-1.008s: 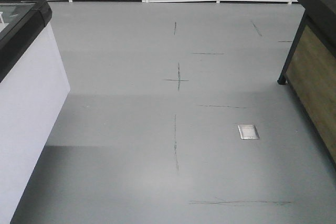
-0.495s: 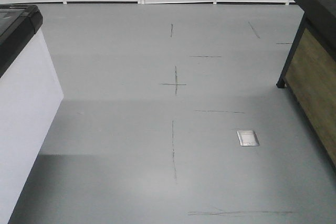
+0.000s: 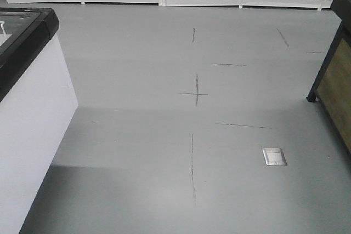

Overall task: Pick three apples into basket with both arms
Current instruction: 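Drive the base forward along the aisle toward the fruit tables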

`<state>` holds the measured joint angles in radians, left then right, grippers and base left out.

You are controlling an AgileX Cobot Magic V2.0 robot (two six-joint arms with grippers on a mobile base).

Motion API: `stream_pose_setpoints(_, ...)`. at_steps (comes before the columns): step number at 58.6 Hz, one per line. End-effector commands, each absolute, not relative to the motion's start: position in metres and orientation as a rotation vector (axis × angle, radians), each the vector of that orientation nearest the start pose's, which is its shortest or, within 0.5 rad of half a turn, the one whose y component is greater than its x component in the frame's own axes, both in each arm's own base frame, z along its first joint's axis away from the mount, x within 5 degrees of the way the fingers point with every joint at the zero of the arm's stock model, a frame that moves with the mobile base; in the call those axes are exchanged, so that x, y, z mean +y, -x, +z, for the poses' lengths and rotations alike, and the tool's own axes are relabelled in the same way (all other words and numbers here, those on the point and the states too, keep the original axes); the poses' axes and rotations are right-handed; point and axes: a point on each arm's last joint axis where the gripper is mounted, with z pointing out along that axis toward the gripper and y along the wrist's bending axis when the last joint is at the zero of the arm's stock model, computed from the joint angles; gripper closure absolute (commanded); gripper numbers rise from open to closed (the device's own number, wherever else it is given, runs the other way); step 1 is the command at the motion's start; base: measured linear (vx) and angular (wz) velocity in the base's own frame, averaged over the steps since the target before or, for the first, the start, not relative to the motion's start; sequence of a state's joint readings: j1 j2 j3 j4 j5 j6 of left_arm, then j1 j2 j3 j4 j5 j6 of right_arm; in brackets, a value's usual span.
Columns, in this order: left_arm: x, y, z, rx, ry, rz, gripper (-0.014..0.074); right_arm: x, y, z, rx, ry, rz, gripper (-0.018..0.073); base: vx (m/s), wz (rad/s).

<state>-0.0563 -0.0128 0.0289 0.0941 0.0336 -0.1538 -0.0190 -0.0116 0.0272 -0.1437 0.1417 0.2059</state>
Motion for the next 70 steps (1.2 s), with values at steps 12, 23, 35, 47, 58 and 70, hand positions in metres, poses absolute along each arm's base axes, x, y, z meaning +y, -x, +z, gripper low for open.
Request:
stream_pose_setpoints(12, -0.0038, -0.0535, 0.2171, 1.424, -0.003, -0.108, 0.0602, -0.0022, -0.0564, 0.1945, 1.567, -0.068, 0.016, 0.0564, 0.17, 0.02)
stream_pose_setpoints(23, -0.0038, -0.0535, 0.2171, 1.424, -0.003, -0.108, 0.0602, -0.0022, -0.0564, 0.1945, 1.567, -0.068, 0.016, 0.0564, 0.19, -0.03)
stream_pose_setpoints(35, -0.0038, -0.0535, 0.2171, 1.424, -0.003, -0.108, 0.0602, -0.0022, -0.0564, 0.1945, 1.567, -0.068, 0.016, 0.0564, 0.20, -0.08)
stream_pose_setpoints(47, -0.0038, -0.0535, 0.2171, 1.424, -0.003, -0.108, 0.0602, -0.0022, -0.0564, 0.1945, 1.567, -0.068, 0.016, 0.0564, 0.20, -0.10)
stream_pose_setpoints(58, -0.0038, -0.0535, 0.2171, 1.424, -0.003, -0.108, 0.0602, -0.0022, -0.0564, 0.1945, 1.567, -0.068, 0.016, 0.0564, 0.20, -0.10)
stream_pose_setpoints(70, -0.0038, -0.0535, 0.2171, 1.424, -0.003, -0.108, 0.0602, -0.0022, -0.0564, 0.1945, 1.567, -0.068, 0.016, 0.0564, 0.20, -0.11)
